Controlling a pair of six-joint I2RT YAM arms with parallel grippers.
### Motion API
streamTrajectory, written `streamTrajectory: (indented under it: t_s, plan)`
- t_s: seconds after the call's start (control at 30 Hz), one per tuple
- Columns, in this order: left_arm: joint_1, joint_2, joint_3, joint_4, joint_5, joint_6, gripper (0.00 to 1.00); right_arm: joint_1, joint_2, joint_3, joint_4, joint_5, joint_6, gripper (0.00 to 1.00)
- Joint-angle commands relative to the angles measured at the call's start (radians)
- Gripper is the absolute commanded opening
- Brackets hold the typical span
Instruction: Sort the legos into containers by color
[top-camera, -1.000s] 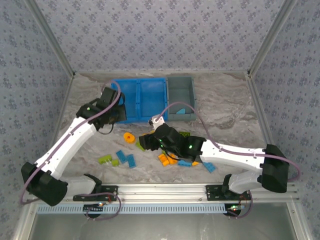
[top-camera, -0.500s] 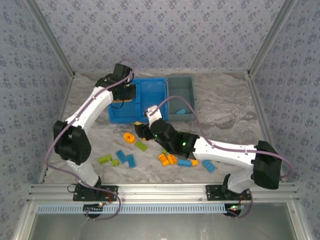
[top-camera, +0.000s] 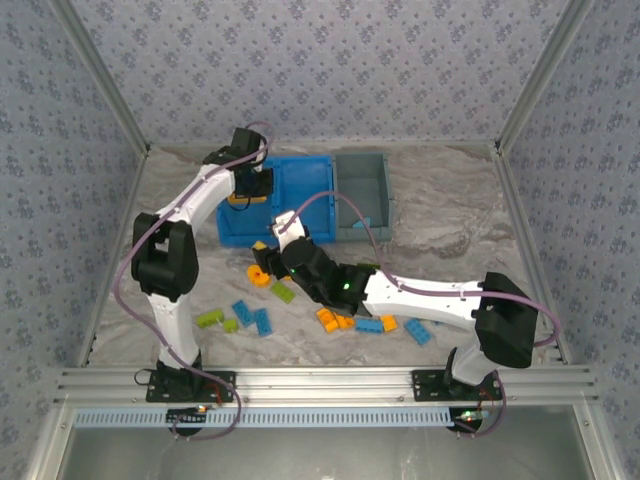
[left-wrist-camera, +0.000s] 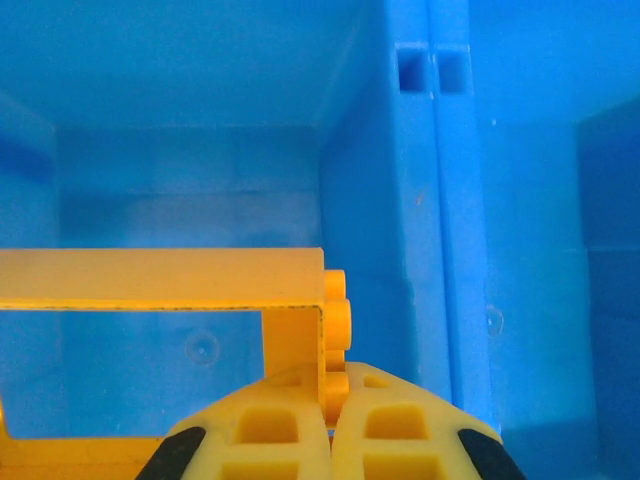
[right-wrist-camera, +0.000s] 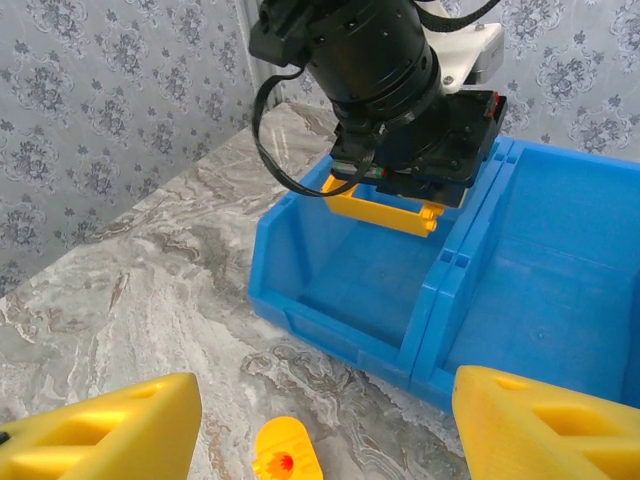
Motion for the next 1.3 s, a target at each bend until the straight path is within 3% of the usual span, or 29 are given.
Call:
streamTrajectory:
  t_s: [0.0, 0.3, 0.53, 0.8, 0.97, 1.1, 1.2, 1.27]
  plan:
    - [0.009, 0.040, 0.062, 0.022, 0.020, 0.027, 0.00, 0.007, 0.005, 0.030, 0.010, 0.024, 0.011, 0.70]
    - [0.015, 0.113, 0.082, 0.028, -0.010, 0.051, 0.00, -0.001, -0.007, 0.015, 0.001, 0.016, 0.025, 0.70]
    - [0.015, 0.092, 0.052, 0.031, -0.026, 0.042, 0.33, -0.012, -0.049, -0.044, -0.018, 0.036, 0.064, 0.71]
    - [0.011, -0.026, 0.024, 0.029, -0.043, 0.023, 0.36, -0.021, -0.165, -0.119, -0.113, 0.088, 0.111, 0.71]
    - [-0.008, -0.176, -0.005, -0.008, -0.123, -0.020, 0.38, -0.085, -0.267, -0.139, -0.422, 0.204, 0.310, 0.74]
    - [-0.080, -0.364, -0.111, 0.028, -0.126, -0.057, 0.46, -0.218, -0.330, -0.170, -0.685, 0.110, 0.474, 0.74]
    - [-0.189, -0.528, -0.234, 0.091, -0.095, -0.077, 0.55, -0.285, -0.385, -0.200, -0.820, 0.062, 0.511, 0.75]
    - [-0.308, -0.619, -0.307, 0.118, -0.088, -0.076, 0.60, -0.339, -0.413, -0.191, -0.984, 0.042, 0.609, 0.75]
